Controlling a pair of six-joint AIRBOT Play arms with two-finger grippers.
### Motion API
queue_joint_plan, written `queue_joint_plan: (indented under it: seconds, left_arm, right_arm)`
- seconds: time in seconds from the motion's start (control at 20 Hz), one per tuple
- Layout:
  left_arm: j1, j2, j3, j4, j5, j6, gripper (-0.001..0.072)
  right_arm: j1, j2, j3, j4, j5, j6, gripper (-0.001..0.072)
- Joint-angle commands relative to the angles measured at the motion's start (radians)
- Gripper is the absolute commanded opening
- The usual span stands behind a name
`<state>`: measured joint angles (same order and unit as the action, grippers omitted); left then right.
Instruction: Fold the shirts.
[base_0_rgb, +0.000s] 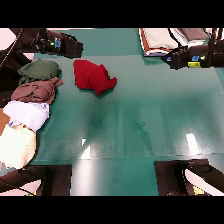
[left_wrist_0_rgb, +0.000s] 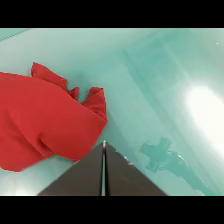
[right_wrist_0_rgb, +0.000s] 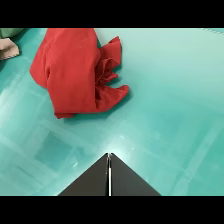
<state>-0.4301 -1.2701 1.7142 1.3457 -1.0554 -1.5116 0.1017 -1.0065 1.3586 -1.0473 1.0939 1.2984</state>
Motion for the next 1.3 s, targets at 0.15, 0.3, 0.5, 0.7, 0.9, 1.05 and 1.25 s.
queue_joint_plan:
  seconds: [0.15,0.3,0.5,0.7,0.9,1.05,1.25]
  left_arm:
    - [0.000,0.000,-0.001,0.000,0.000,0.000,0.0028]
    - [0.000,0.000,-0.001,0.000,0.002,0.000,0.0028]
    - [0.000,0.000,-0.001,-0.007,0.064,-0.007,0.0028]
    - [0.020,-0.028,-0.012,0.111,0.208,-0.040,0.0660]
    - [0.123,-0.197,-0.014,0.146,0.129,-0.121,0.0659]
    - [0.154,-0.380,-0.014,0.071,0.109,-0.130,0.0659]
    - [0.137,-0.562,-0.014,-0.039,0.151,-0.129,0.0659]
  right_arm:
    - [0.001,-0.006,-0.002,0.001,-0.003,0.000,0.0015]
    - [0.001,-0.005,-0.002,0.001,-0.003,0.000,0.0015]
    - [0.001,-0.005,-0.002,0.001,-0.003,0.000,0.0015]
    - [0.001,-0.005,-0.002,0.008,-0.003,0.001,0.0015]
    - [0.001,-0.005,-0.002,0.010,-0.003,0.002,0.0015]
    - [0.001,-0.005,-0.002,0.010,-0.002,0.003,0.0015]
    - [0.003,-0.005,-0.002,0.010,0.002,0.003,0.0016]
